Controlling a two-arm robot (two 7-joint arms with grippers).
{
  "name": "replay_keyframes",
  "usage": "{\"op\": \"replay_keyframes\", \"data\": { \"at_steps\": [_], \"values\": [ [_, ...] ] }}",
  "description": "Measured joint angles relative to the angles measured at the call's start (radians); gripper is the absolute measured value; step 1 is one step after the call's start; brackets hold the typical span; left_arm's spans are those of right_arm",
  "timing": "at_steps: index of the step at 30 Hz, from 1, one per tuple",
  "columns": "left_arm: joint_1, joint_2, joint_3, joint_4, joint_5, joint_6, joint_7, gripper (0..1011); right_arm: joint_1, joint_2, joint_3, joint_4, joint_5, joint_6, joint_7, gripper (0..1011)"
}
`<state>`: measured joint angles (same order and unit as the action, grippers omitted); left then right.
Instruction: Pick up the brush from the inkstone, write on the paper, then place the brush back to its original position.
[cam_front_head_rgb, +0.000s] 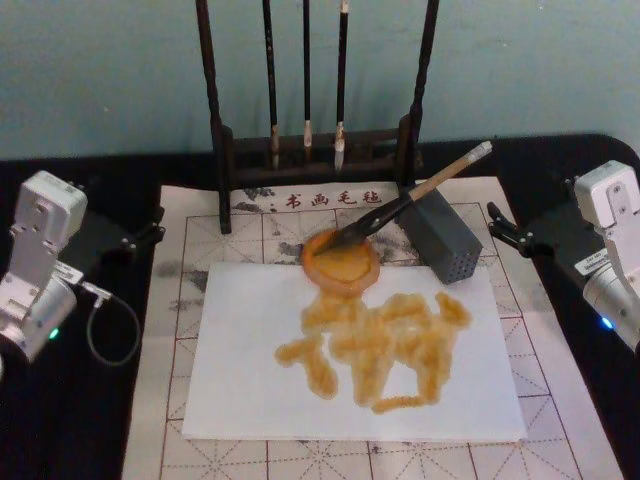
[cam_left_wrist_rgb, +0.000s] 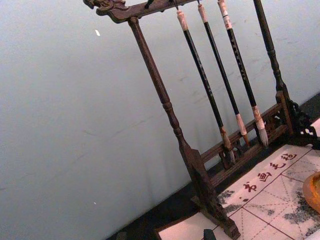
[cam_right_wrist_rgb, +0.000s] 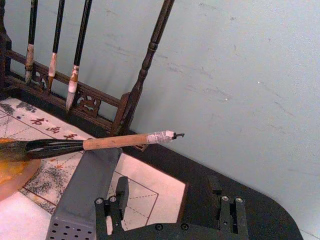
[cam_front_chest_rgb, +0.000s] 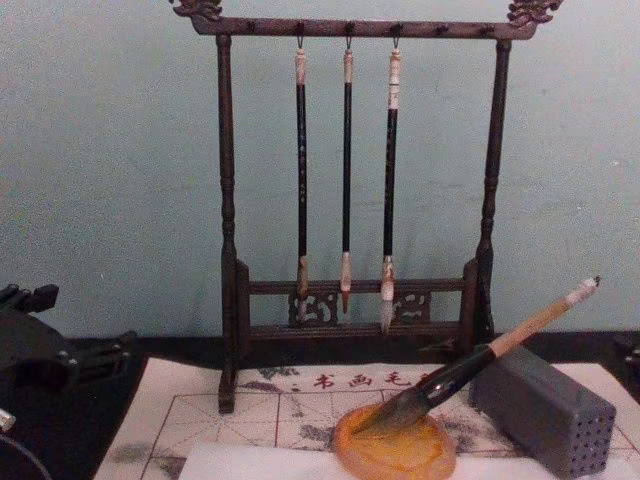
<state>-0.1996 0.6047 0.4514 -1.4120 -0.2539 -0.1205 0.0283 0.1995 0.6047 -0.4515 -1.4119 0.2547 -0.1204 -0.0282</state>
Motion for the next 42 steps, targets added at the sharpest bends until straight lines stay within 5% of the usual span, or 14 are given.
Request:
{"op": "replay_keyframes", "data": {
  "at_steps": [42],
  "values": [
    [0.0, 0.0, 0.0, 0.0, 0.0, 0.0, 0.0, 1001, 0.0, 0.0, 0.0, 0.0, -0.001, 0.0, 0.0, 1002]
  ]
}}
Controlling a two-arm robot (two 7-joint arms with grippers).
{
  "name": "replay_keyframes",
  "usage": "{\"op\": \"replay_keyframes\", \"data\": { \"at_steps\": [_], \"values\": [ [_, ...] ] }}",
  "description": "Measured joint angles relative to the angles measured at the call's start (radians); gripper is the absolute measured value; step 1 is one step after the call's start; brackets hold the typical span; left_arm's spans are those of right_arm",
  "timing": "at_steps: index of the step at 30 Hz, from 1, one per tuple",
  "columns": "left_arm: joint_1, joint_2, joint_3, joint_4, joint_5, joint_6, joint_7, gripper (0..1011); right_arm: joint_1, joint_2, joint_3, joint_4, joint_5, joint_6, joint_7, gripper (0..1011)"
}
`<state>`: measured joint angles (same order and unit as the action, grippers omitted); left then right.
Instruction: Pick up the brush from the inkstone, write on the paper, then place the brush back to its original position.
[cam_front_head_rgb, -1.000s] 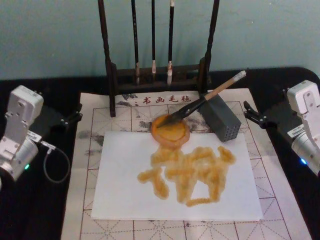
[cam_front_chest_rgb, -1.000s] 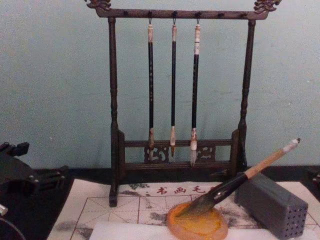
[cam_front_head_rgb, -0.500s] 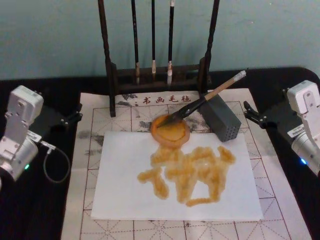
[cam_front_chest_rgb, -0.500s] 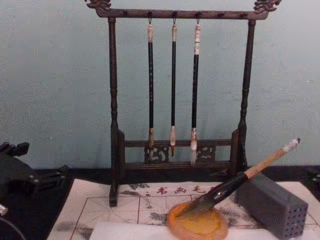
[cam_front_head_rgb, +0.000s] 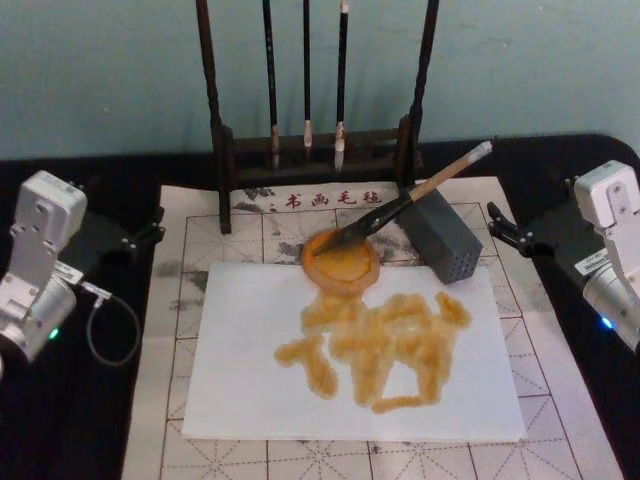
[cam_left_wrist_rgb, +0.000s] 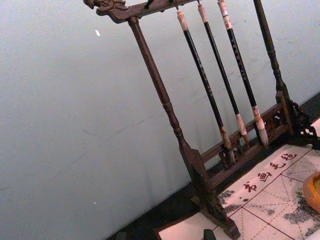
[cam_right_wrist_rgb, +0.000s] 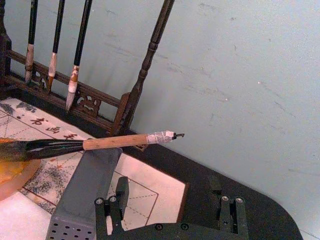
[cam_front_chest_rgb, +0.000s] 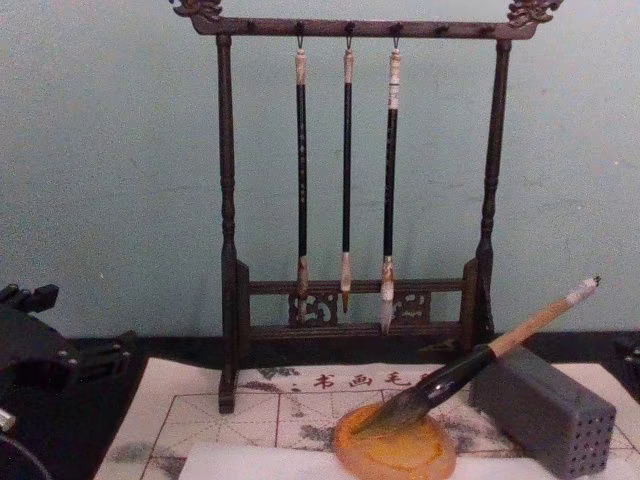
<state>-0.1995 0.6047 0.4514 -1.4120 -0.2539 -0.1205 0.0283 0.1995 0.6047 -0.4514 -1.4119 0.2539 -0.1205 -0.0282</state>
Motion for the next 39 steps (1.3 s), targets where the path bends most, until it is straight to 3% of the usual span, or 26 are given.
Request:
{"op": "replay_keyframes", "data": {
  "at_steps": [33, 39],
  "values": [
    [0.0, 0.0, 0.0, 0.0, 0.0, 0.0, 0.0, 1001, -0.004, -0.006, 0.009, -0.001, 0.001, 0.0, 0.01, 1002],
    [0.0, 0.0, 0.0, 0.0, 0.0, 0.0, 0.0, 1001, -0.017, -0.028, 0.043, -0.004, 0.067, 0.005, 0.073, 1002]
  ]
}}
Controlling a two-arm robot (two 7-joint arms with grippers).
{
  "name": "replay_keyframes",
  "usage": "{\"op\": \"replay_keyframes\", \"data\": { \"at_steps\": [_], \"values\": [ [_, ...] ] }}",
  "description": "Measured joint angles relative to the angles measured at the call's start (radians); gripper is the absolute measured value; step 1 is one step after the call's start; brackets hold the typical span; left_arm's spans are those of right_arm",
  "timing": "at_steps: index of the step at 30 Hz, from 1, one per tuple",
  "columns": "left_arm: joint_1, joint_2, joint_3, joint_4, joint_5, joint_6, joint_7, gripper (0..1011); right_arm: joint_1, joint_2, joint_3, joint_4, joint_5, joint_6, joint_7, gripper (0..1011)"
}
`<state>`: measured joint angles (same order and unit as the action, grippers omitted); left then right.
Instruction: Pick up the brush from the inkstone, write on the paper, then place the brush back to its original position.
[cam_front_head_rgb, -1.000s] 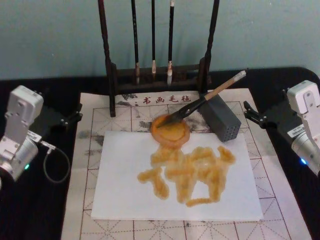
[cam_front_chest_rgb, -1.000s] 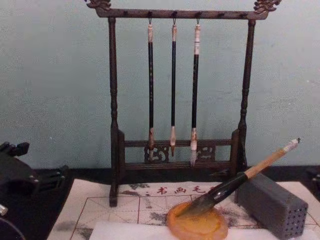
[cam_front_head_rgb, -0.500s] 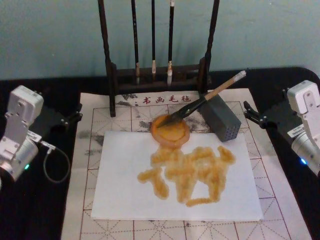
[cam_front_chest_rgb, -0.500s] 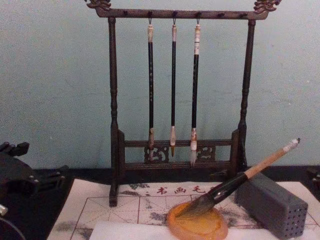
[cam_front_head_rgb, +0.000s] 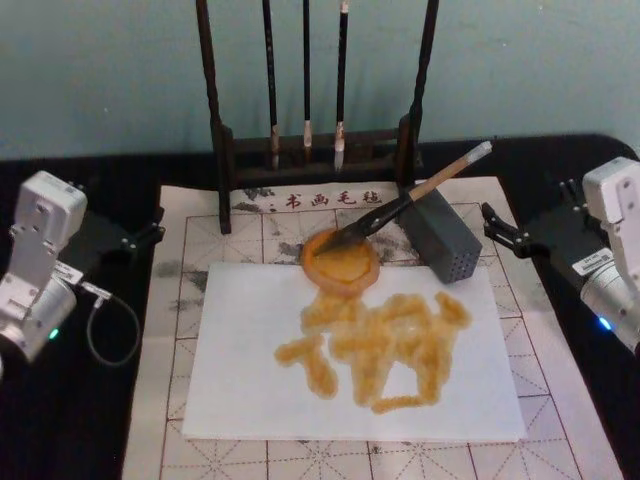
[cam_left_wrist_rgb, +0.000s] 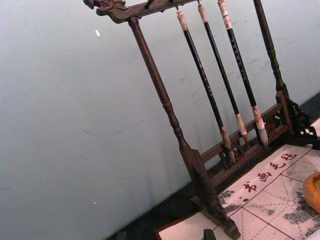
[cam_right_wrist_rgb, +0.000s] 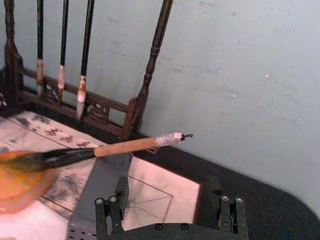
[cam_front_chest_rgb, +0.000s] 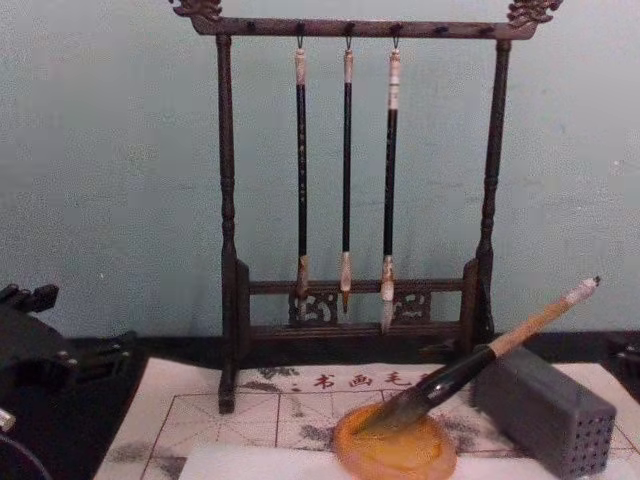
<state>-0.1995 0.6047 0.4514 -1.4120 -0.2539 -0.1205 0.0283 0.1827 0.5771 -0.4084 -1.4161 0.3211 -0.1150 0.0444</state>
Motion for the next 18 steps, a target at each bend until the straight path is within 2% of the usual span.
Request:
{"op": "replay_keyframes", "data": {
  "at_steps": [1, 3, 4, 6, 7, 10, 12, 15, 16, 18],
  "values": [
    [0.0, 0.0, 0.0, 0.0, 0.0, 0.0, 0.0, 1001, 0.0, 0.0, 0.0, 0.0, 0.0, 0.0, 0.0, 1002],
    [0.0, 0.0, 0.0, 0.0, 0.0, 0.0, 0.0, 1001, -0.005, -0.011, 0.016, 0.0, 0.04, 0.005, 0.032, 1002],
    [0.0, 0.0, 0.0, 0.0, 0.0, 0.0, 0.0, 1001, -0.007, -0.019, 0.027, 0.001, 0.074, 0.012, 0.058, 1002],
    [0.0, 0.0, 0.0, 0.0, 0.0, 0.0, 0.0, 1001, -0.008, -0.03, 0.039, 0.003, 0.111, 0.024, 0.085, 1002],
    [0.0, 0.0, 0.0, 0.0, 0.0, 0.0, 0.0, 1001, -0.008, -0.042, 0.052, 0.005, 0.149, 0.038, 0.11, 1002],
    [0.0, 0.0, 0.0, 0.0, 0.0, 0.0, 0.0, 1001, -0.007, -0.06, 0.07, 0.011, 0.203, 0.06, 0.146, 1002],
    [0.0, 0.0, 0.0, 0.0, 0.0, 0.0, 0.0, 1001, -0.001, -0.092, 0.098, 0.024, 0.284, 0.103, 0.194, 1002],
    [0.0, 0.0, 0.0, 0.0, 0.0, 0.0, 0.0, 1001, 0.006, -0.115, 0.118, 0.034, 0.34, 0.139, 0.22, 1002],
    [0.0, 0.0, 0.0, 0.0, 0.0, 0.0, 0.0, 1001, 0.012, -0.134, 0.133, 0.045, 0.378, 0.164, 0.237, 1002],
    [0.0, 0.0, 0.0, 0.0, 0.0, 0.0, 0.0, 1001, 0.019, -0.152, 0.148, 0.057, 0.418, 0.193, 0.251, 1002]
  ]
}}
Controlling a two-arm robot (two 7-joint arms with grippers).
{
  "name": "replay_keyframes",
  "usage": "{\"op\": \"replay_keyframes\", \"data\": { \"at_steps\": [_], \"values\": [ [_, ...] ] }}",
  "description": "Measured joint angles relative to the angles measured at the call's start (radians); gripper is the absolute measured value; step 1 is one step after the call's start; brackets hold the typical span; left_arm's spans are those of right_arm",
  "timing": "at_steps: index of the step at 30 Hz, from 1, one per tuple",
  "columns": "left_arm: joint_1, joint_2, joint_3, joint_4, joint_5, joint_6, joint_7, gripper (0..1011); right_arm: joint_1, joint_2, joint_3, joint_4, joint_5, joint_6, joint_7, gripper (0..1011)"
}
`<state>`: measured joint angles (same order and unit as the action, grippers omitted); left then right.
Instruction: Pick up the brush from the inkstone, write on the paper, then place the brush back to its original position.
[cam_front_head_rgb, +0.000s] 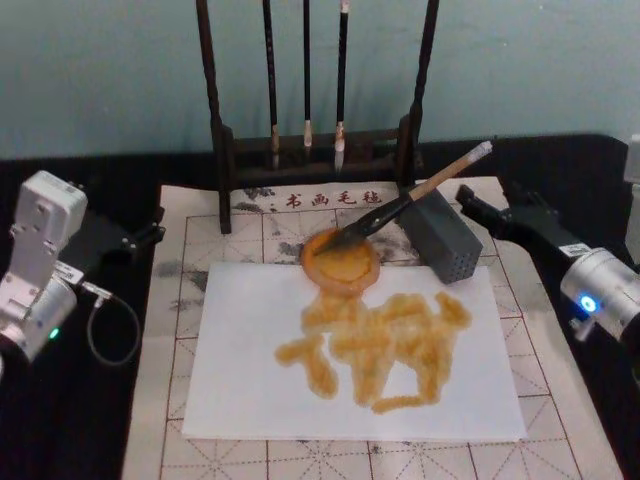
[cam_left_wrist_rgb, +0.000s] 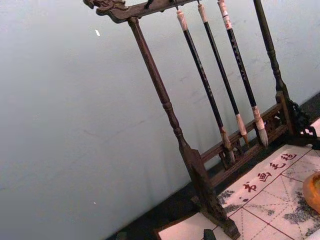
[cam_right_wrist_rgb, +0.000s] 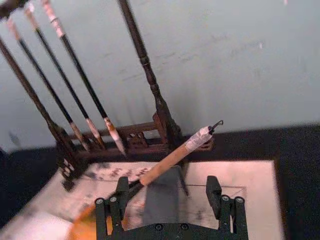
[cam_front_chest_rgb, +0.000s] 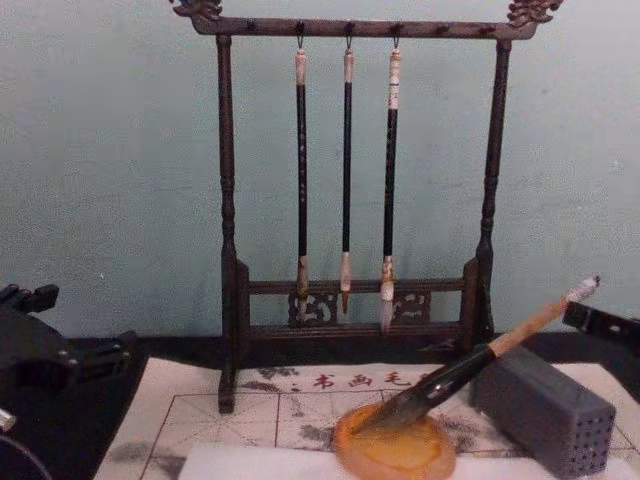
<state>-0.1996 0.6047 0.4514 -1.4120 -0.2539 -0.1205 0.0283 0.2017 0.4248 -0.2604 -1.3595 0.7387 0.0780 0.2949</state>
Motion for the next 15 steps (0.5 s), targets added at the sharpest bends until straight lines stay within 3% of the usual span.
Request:
{"op": "replay_keyframes", "data": {
  "at_steps": [8, 15],
  "values": [
    [0.0, 0.0, 0.0, 0.0, 0.0, 0.0, 0.0, 1001, 0.05, -0.077, 0.049, 0.065, 0.176, 0.117, 0.013, 1002],
    [0.0, 0.0, 0.0, 0.0, 0.0, 0.0, 0.0, 1001, 0.092, -0.116, 0.062, 0.114, 0.264, 0.17, -0.016, 1002]
  ]
}}
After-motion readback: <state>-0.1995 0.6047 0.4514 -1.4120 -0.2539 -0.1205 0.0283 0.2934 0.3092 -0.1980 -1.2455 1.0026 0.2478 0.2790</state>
